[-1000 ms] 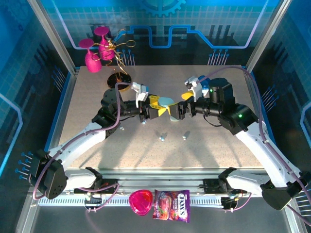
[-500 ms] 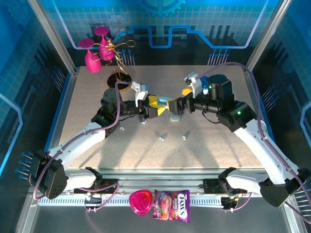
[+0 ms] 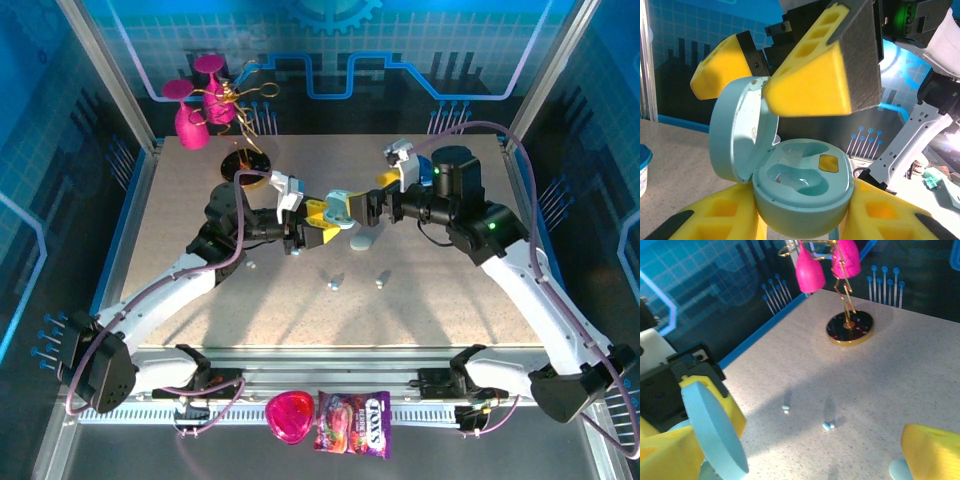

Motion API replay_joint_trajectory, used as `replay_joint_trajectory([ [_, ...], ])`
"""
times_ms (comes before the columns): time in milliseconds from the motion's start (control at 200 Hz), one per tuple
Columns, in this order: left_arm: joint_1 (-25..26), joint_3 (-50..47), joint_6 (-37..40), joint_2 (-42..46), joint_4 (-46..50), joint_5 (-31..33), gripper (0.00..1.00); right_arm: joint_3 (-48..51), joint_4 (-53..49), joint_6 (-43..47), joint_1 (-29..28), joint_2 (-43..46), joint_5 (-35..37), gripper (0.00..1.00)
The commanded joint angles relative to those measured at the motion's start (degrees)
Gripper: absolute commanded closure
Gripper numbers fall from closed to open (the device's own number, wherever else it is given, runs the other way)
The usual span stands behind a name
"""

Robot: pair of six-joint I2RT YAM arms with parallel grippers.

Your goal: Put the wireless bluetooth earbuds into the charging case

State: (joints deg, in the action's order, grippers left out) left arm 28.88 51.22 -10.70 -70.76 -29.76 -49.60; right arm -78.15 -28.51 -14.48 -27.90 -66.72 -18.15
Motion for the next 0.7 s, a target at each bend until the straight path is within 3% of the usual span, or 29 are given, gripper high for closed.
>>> replay_joint_trajectory([
  [0, -0.1, -1.2, 2.3, 1.5, -2.6, -0.8, 0.68, 2.9, 7.4, -4.6, 2.1, 3.9, -9.0, 0.0],
  [130, -0.6, -2.2, 2.0, 1.8, -4.4, 0.8, 0.68, 7.9, 15.2, -11.2, 4.4, 7.6, -13.7, 0.0],
  [305, -1.9, -4.9, 1.5, 3.9, -7.9, 3.2, 0.69, 13.9, 10.7, -15.3, 7.5, 13.4, 2.0, 0.0],
  [545, -2.2, -9.9, 3.2, 8.6, -10.0, 7.7, 0.69, 22.4, 5.1, -19.1, 9.0, 13.7, 7.7, 0.0],
  [695, -2.2, -11.4, 3.7, 11.2, -10.3, 9.8, 0.69, 28.6, 7.5, -22.1, 5.1, 13.0, 11.3, 0.01],
])
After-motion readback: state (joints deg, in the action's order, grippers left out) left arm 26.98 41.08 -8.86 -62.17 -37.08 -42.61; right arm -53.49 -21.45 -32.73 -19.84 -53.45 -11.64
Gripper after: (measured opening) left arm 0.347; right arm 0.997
